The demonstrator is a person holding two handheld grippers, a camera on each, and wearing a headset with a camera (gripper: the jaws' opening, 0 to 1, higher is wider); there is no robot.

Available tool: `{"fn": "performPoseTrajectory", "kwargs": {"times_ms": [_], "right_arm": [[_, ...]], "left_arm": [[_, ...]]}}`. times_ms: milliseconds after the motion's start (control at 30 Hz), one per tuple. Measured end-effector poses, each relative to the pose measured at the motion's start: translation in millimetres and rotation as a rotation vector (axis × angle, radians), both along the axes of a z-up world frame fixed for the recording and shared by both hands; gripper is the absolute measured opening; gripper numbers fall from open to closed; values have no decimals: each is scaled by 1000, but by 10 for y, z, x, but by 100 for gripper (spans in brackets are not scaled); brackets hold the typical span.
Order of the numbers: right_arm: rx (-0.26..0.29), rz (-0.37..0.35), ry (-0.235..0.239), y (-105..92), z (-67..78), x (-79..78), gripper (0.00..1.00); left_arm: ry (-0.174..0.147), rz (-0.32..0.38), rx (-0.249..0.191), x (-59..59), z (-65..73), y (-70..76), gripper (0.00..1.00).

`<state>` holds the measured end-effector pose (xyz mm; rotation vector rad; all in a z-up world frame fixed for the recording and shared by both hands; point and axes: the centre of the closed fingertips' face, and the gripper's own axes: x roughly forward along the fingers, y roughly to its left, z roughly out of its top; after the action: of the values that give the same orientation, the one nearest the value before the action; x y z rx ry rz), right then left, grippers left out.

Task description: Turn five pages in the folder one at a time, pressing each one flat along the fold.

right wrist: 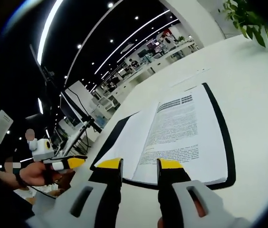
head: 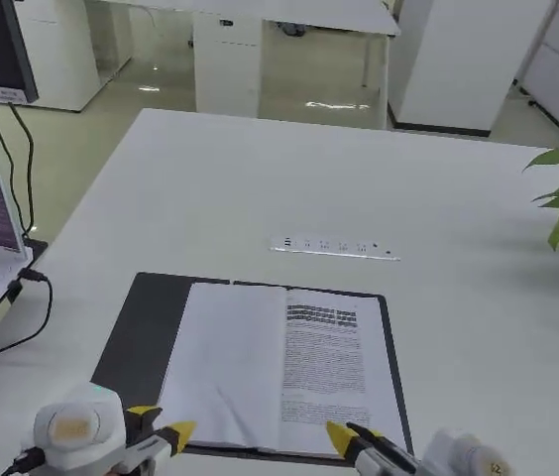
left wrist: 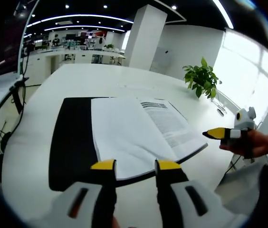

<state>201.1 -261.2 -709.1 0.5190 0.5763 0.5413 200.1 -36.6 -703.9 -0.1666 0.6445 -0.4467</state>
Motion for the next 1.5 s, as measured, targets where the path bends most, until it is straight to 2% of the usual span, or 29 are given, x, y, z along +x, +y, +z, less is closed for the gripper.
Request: {"fn": "performPoseTrajectory", "kwargs": {"times_ms": [100,233,333,400,500,533,567,667,767,900,1000,1200,1300,1500], "right_arm": [[-44,31,-29,-73,100,-44,31],[-85,56,-55,-215,191,-99,35],[-97,51,-73,-314,271,-134,39],[-119,55,-92,-369,328,-161,43],[-131,60,-116,-422,412,-217,45],[-137,60,-118,-442,416,-228,45],[-146,59,-117,-463,416,-239,46],[-163,54,-122,-505,465,-290,47],[-152,44,-129,-524,492,-306,48],[-169,43,-121,-546,443,-323,51],[-159,32,-109,-539,433,-339,55],[-216,46,-116,-505,400,-361,60],[-217,42,-113,-493,378,-356,62],[-237,60,-116,-441,379,-379,64]], "left_arm": [[-35,-11,3,-16,142,2,36],[-65,-51,65,-61,265,63,38],[-97,-48,54,-60,426,105,38],[-118,-53,64,-66,517,111,40],[-143,-61,91,-70,618,142,42],[-153,-67,119,-74,644,165,41],[-153,-70,134,-76,648,181,41],[-158,-77,129,-91,692,176,44],[-153,-90,136,-111,690,173,49],[-139,-98,153,-181,674,244,54],[-129,-104,159,-213,676,294,59],[-129,-96,151,-212,722,395,65],[-121,-100,148,-218,715,397,68],[-126,-99,130,-229,763,360,73]]}}
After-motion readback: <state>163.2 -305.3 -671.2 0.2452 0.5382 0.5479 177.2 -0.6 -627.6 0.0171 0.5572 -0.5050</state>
